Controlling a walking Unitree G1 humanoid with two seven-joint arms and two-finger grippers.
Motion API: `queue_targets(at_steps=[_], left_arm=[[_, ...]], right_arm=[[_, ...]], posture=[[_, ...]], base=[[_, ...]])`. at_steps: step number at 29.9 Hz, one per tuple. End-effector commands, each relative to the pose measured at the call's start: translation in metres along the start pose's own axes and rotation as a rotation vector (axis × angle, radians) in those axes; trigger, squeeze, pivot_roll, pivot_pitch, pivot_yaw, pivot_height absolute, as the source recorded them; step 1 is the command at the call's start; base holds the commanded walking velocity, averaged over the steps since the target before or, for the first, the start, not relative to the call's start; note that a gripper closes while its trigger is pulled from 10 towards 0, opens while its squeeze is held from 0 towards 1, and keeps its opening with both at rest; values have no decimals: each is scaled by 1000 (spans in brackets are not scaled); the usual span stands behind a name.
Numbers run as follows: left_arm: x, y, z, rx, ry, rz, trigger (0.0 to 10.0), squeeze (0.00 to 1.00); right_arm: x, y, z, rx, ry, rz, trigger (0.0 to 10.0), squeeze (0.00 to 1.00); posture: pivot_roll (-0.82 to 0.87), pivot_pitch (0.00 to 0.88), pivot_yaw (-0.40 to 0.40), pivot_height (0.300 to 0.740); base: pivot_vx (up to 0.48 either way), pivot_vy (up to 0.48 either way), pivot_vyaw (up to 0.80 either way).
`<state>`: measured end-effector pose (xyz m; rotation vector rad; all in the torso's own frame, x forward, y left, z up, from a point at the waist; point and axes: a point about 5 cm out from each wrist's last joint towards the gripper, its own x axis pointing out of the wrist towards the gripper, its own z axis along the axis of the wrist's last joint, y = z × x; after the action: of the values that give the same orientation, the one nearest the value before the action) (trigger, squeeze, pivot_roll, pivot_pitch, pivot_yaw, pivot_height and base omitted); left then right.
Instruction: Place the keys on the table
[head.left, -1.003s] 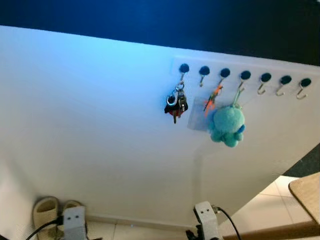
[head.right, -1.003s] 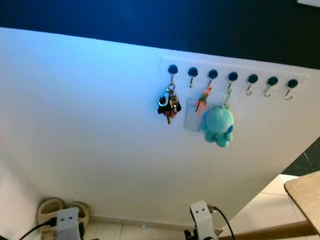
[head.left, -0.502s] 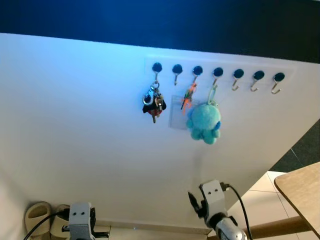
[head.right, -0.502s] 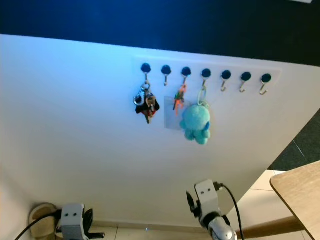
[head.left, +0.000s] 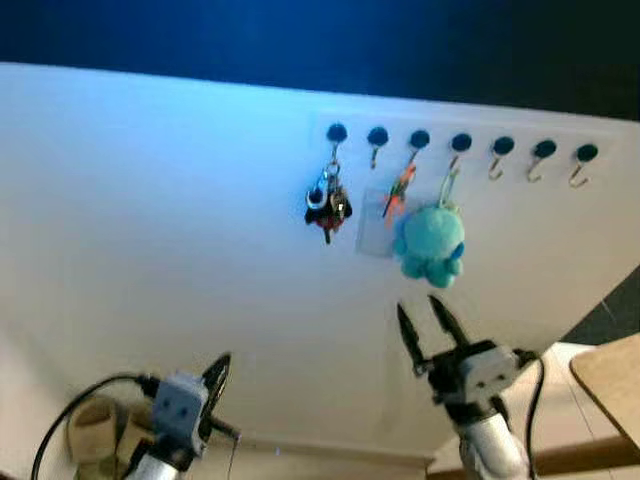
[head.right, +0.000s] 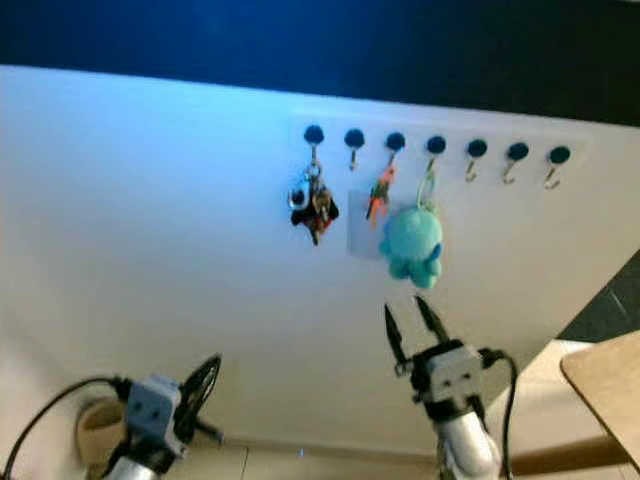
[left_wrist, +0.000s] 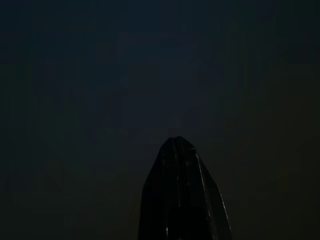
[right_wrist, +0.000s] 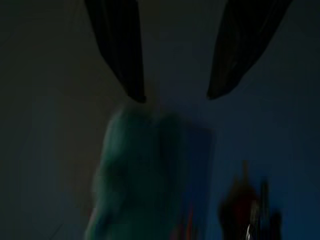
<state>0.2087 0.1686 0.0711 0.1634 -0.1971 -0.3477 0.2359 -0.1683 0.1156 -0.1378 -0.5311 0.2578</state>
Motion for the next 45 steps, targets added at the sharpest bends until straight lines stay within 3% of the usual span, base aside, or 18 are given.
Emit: queue_targets(at_steps=[1, 7, 8, 9, 10, 11, 19, 30, 45], left_arm=[[2, -1, 6, -7, -10, -16, 10000, 0], [7, -4, 23, 13, -51, -48, 10000, 0], [9, -5, 30, 14, -63, -54, 10000, 0], [11, -6, 33, 11, -67, -59, 10000, 0], [11, -6, 33, 11, -67, -59, 10000, 0], [13, -9, 36, 7, -71, -77, 10000, 0], [17, -13, 40, -1, -60, -95, 10000, 0], [22, -17, 45, 0, -50, -123, 10000, 0], [32, -19, 62, -29, -108, -132, 10000, 0]], right_arm=[[2, -1, 6, 17, -15, 7, 10000, 1000], [4, 0, 20, 18, -42, 11, 10000, 1000], [9, -3, 25, 40, -43, -33, 10000, 729], [12, -4, 28, 53, -47, -43, 10000, 82], [12, -4, 28, 53, -47, -43, 10000, 82], [17, -4, 33, 71, -61, -42, 10000, 0], [19, -1, 38, 94, -50, -30, 10000, 0], [42, -10, 38, 109, -46, -137, 10000, 0], [57, 1, 33, 162, -10, -85, 10000, 0]], posture=[[84, 58, -55, 740], [84, 59, -53, 740], [84, 59, -51, 740], [83, 59, -52, 740], [83, 59, -52, 740], [83, 59, -54, 740], [81, 56, -54, 740], [73, 56, -53, 740], [76, 56, -63, 740]], base=[[0, 0, 0], [0, 0, 0], [0, 0, 0], [0, 0, 0], [0, 0, 0], [0, 0, 0], [0, 0, 0], [0, 0, 0], [0, 0, 0]])
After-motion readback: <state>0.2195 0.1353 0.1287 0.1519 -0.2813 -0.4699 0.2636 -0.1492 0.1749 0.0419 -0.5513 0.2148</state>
